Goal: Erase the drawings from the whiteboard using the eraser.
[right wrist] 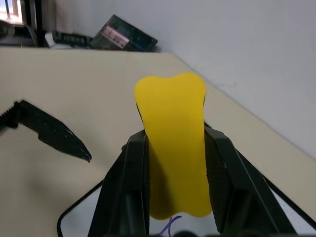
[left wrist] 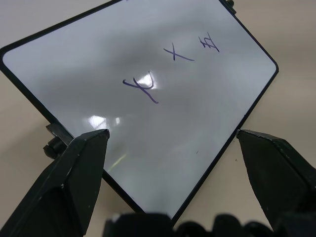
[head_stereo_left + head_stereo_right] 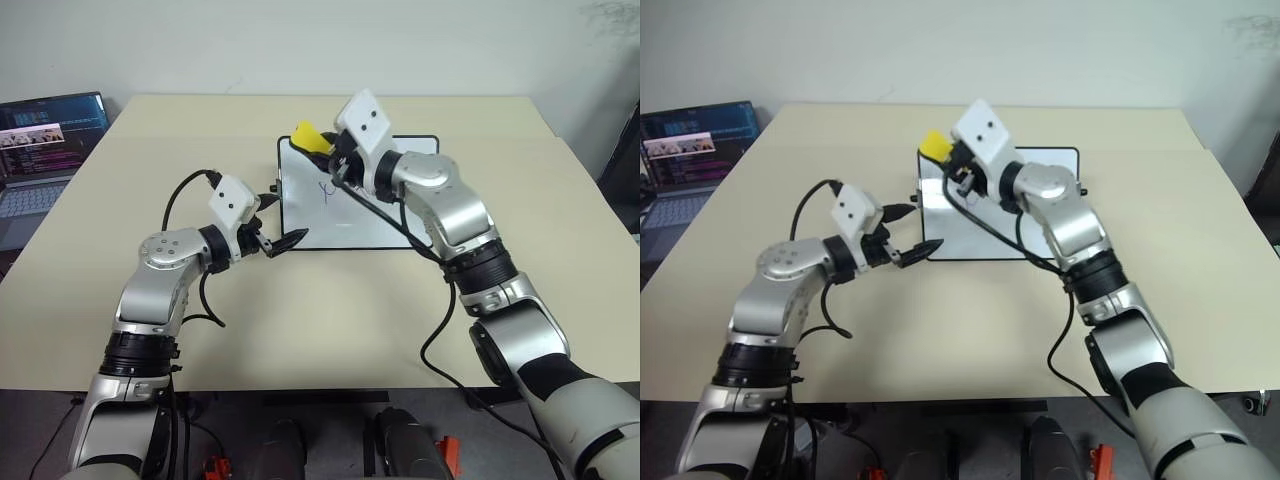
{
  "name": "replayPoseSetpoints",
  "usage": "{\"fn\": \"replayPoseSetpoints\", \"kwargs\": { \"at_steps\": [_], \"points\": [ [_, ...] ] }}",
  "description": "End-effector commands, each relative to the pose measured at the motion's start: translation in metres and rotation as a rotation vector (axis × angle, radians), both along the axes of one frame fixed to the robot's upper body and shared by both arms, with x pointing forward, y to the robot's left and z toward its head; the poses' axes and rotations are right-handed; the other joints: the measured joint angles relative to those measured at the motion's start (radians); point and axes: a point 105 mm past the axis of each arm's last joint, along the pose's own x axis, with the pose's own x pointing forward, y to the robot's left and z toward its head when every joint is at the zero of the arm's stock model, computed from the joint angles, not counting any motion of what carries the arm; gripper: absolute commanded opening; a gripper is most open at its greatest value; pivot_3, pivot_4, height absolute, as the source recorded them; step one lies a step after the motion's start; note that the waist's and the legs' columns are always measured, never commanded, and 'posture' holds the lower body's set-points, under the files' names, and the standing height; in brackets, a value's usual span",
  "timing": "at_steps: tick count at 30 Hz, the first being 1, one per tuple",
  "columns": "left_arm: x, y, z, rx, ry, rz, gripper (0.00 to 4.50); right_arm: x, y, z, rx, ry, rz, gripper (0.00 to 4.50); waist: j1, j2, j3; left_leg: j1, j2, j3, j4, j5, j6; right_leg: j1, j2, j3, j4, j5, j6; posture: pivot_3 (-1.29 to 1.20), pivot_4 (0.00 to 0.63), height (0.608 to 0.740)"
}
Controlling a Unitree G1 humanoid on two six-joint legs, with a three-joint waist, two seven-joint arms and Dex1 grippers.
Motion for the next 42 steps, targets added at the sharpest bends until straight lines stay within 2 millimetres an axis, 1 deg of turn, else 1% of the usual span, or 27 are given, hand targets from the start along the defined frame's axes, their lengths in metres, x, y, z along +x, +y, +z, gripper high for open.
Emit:
{"fn": "replayPoseSetpoints", "kwargs": {
  "at_steps": [1, 5, 11, 16, 17, 20, 23, 27, 32, 37, 42],
  "points": [
    [-0.002, 0.003, 0.005, 0.038, -0.022, -0.006, 4.5, 0.001, 0.007, 0.011, -0.035, -0.08, 0.016, 1.14, 0.0, 0.0, 0.0, 0.0, 0.0, 0.0, 0.0, 0.0, 0.0, 0.0, 0.0, 0.0, 0.0, 0.0, 0.0, 0.0, 0.15, 0.74],
    [-0.002, 0.004, 0.004, 0.037, -0.019, -0.004, 4.5, 0.016, 0.008, -0.004, -0.097, -0.081, -0.037, 1.14, -0.001, 0.0, 0.0, 0.0, 0.0, 0.0, 0.0, 0.0, 0.0, 0.0, 0.0, 0.0, 0.0, 0.0, 0.0, 0.0, 0.15, 0.74],
    [-0.003, 0.007, 0.004, 0.039, -0.017, 0.004, 4.5, 0.037, 0.001, -0.016, -0.134, -0.063, -0.142, 1.14, -0.001, 0.0, 0.0, 0.0, 0.0, 0.0, -0.001, 0.0, 0.0, 0.0, 0.0, 0.0, 0.0, 0.0, 0.0, 0.0, 0.15, 0.74],
    [-0.006, 0.009, 0.003, 0.041, -0.014, 0.011, 4.5, 0.046, -0.005, -0.028, -0.151, -0.026, -0.202, 1.14, -0.002, 0.0, 0.0, 0.0, 0.0, 0.0, -0.001, 0.0, 0.0, 0.0, 0.0, 0.0, 0.0, 0.0, -0.001, 0.0, 0.15, 0.74],
    [-0.007, 0.01, 0.003, 0.041, -0.014, 0.012, 4.5, 0.047, -0.005, -0.03, -0.156, -0.023, -0.205, 1.14, -0.003, 0.0, 0.0, 0.0, 0.0, 0.0, -0.001, 0.0, 0.0, 0.0, 0.0, 0.0, 0.0, 0.0, -0.001, 0.0, 0.15, 0.74],
    [-0.009, 0.012, 0.003, 0.042, -0.013, 0.021, 4.5, 0.048, -0.006, -0.044, -0.174, 0.01, -0.208, 1.14, -0.005, 0.0, 0.0, 0.001, 0.0, 0.0, -0.001, 0.0, 0.0, 0.0, 0.0, 0.0, 0.0, 0.0, -0.001, 0.0, 0.15, 0.74],
    [-0.01, 0.014, 0.004, 0.043, -0.013, 0.025, 4.5, 0.047, -0.006, -0.052, -0.178, 0.027, -0.207, 1.14, -0.006, 0.0, 0.0, 0.001, 0.0, 0.0, -0.001, 0.0, 0.0, 0.0, 0.0, 0.0, 0.001, 0.0, -0.001, 0.0, 0.15, 0.74],
    [-0.011, 0.016, 0.006, 0.046, -0.018, 0.035, 4.5, 0.041, -0.009, -0.09, -0.236, 0.126, -0.172, 1.14, -0.011, 0.0, 0.0, 0.003, 0.0, 0.0, -0.001, 0.0, 0.0, 0.001, 0.0, 0.0, 0.002, 0.0, -0.001, 0.0, 0.15, 0.74],
    [-0.011, 0.019, 0.008, 0.05, -0.019, 0.043, 4.5, 0.034, -0.013, -0.116, -0.27, 0.193, -0.139, 1.14, -0.016, -0.001, -0.001, 0.005, 0.0, -0.001, 0.0, 0.0, 0.0, 0.003, 0.001, 0.0, 0.004, 0.0, -0.001, 0.0, 0.15, 0.74],
    [-0.01, 0.018, 0.01, 0.053, -0.022, 0.041, 4.5, 0.032, -0.018, -0.126, -0.269, 0.197, -0.151, 1.14, -0.016, -0.001, -0.001, 0.007, 0.0, -0.002, 0.0, 0.002, 0.0, 0.006, 0.001, 0.0, 0.004, 0.0, -0.001, 0.0, 0.15, 0.74],
    [-0.009, 0.017, 0.01, 0.056, -0.023, 0.036, 4.5, 0.038, -0.023, -0.122, -0.228, 0.178, -0.211, 1.14, -0.016, -0.001, -0.001, 0.013, 0.0, -0.003, 0.0, 0.002, 0.0, 0.013, 0.001, -0.001, 0.002, -0.001, 0.0, 0.0, 0.15, 0.74]
  ]
}}
